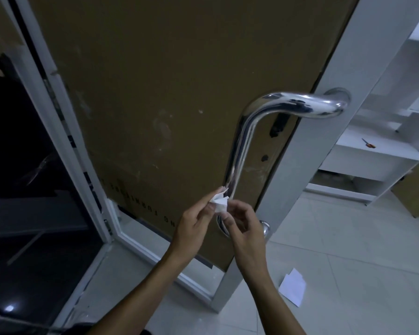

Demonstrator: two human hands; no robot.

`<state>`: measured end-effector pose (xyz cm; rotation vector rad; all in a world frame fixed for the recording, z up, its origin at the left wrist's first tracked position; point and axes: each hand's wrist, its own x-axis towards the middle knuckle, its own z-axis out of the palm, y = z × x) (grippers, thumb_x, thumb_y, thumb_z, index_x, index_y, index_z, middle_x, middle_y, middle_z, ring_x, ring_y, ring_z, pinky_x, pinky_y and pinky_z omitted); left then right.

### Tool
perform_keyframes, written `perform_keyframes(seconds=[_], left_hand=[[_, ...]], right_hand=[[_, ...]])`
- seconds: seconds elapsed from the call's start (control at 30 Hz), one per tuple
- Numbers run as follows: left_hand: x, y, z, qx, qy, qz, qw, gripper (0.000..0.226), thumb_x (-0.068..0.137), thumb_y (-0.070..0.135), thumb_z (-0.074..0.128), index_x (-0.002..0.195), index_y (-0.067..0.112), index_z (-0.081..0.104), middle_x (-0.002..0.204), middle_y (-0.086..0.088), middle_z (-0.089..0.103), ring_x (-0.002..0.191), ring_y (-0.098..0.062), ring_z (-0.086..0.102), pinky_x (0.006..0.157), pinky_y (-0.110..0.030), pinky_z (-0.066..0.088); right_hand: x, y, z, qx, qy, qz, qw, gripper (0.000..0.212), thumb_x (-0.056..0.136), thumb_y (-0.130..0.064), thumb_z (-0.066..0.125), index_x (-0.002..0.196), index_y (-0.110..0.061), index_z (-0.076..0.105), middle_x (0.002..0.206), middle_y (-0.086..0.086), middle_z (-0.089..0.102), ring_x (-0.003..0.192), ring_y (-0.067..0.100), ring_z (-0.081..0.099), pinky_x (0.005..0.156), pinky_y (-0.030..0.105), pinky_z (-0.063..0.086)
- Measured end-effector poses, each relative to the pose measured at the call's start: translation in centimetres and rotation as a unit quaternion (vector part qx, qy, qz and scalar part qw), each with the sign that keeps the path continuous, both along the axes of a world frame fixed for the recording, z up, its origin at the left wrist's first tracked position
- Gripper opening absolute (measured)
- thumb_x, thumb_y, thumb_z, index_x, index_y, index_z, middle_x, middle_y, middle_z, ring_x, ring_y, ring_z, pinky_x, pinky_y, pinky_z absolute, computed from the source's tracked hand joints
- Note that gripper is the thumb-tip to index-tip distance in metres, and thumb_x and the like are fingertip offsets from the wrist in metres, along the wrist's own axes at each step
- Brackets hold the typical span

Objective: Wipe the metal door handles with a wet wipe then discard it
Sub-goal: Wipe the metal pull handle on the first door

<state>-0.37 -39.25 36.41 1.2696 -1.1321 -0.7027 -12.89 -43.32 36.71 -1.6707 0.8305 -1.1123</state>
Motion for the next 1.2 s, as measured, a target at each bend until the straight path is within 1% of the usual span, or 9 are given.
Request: perform_keyframes(seconds=[0.27,0.37,0.43,0.6,0.73,0.83,0.93,1.1,1.2], left_hand=[[1.1,1.2,0.0,0.033,0.166,-0.100,0.981,0.034,0.094,0.038,0.056,0.128,0.041,0.059,0.129,0.006,0.063,0.119,-0.010,0.060,0.089,-0.021,0.051],[1.6,1.1,-0.2,0.011,0.308,-0.099,0.946,0.040,0.091,0.031,0.061,0.130,0.029,0.058,0.127,-0.006,0.064,0.119,-0.023,0.061,0.090,-0.029,0.053],[1.6,0.8,-0.1,0.011,0.332,-0.056,0.942,0.041,0.087,0.025,0.067,0.127,0.030,0.059,0.118,-0.007,0.068,0.112,-0.023,0.065,0.086,-0.030,0.054],[0.9,-0.8,0.5,0.036,0.124,0.091,0.987,0.021,0.087,0.016,0.070,0.100,0.032,0.065,0.097,0.012,0.071,0.095,-0.004,0.067,0.068,-0.013,0.052],[0.3,-2.6,1.4,-0.001,-0.028,0.147,0.989,0.019,0.086,0.020,0.071,0.091,0.034,0.060,0.092,0.012,0.065,0.084,0.008,0.059,0.062,-0.006,0.046],[0.0,-3.4,1.7,-0.017,-0.043,0.164,0.985,0.026,0.084,0.020,0.072,0.088,0.039,0.055,0.087,0.016,0.063,0.083,0.008,0.059,0.063,-0.008,0.049],[0.2,-3.7,1.5,-0.024,-0.038,0.165,0.985,0.028,0.083,0.019,0.074,0.087,0.038,0.055,0.086,0.017,0.063,0.082,0.004,0.060,0.064,-0.012,0.051],[1.3,-3.8,1.9,-0.019,-0.032,0.115,0.993,0.028,0.082,0.020,0.075,0.094,0.037,0.057,0.091,0.014,0.066,0.089,0.005,0.062,0.070,-0.009,0.048],[2.0,-3.6,2.4,-0.028,0.008,0.085,0.996,0.015,0.091,0.025,0.063,0.100,0.036,0.062,0.095,0.018,0.069,0.090,0.002,0.065,0.071,-0.011,0.050]], right_hand=[[0.0,-0.1,0.2,0.007,0.025,0.040,0.999,0.007,0.094,-0.020,0.061,0.098,-0.018,0.066,0.089,-0.005,0.067,0.089,0.017,0.064,0.082,0.042,0.054],[-0.3,-0.2,0.2,0.013,0.020,0.032,0.999,0.006,0.095,-0.016,0.060,0.093,-0.016,0.065,0.086,-0.003,0.066,0.085,0.019,0.063,0.077,0.036,0.051],[-0.3,-0.4,0.2,0.013,0.017,0.013,1.000,0.006,0.096,-0.017,0.059,0.092,-0.016,0.064,0.083,-0.003,0.066,0.080,0.016,0.063,0.070,0.026,0.051],[0.3,-2.1,0.0,-0.003,0.008,-0.088,0.996,0.005,0.095,-0.022,0.060,0.092,-0.019,0.063,0.079,-0.008,0.066,0.073,0.004,0.062,0.063,0.014,0.048],[1.7,-3.2,0.1,-0.011,0.006,-0.179,0.984,0.007,0.095,-0.026,0.059,0.095,-0.033,0.057,0.087,-0.016,0.064,0.084,-0.002,0.062,0.064,0.007,0.046],[2.7,-2.3,-0.5,-0.035,-0.025,-0.237,0.971,0.026,0.097,-0.023,0.057,0.122,-0.023,0.053,0.121,-0.007,0.056,0.111,0.000,0.054,0.088,0.007,0.043],[3.7,0.0,-2.1,-0.117,-0.014,-0.201,0.973,0.048,0.102,-0.037,0.038,0.148,-0.026,0.030,0.156,-0.013,0.027,0.142,0.000,0.025,0.110,0.008,0.022],[5.7,1.1,-2.9,-0.093,-0.015,-0.097,0.991,0.068,0.096,-0.066,0.017,0.154,-0.037,-0.005,0.162,-0.019,-0.005,0.148,0.001,0.000,0.114,0.008,0.005],[6.8,0.5,-2.6,-0.118,0.011,-0.119,0.986,0.073,0.095,-0.068,0.016,0.152,-0.035,-0.014,0.162,-0.015,-0.014,0.149,0.005,-0.006,0.119,0.021,0.004]])
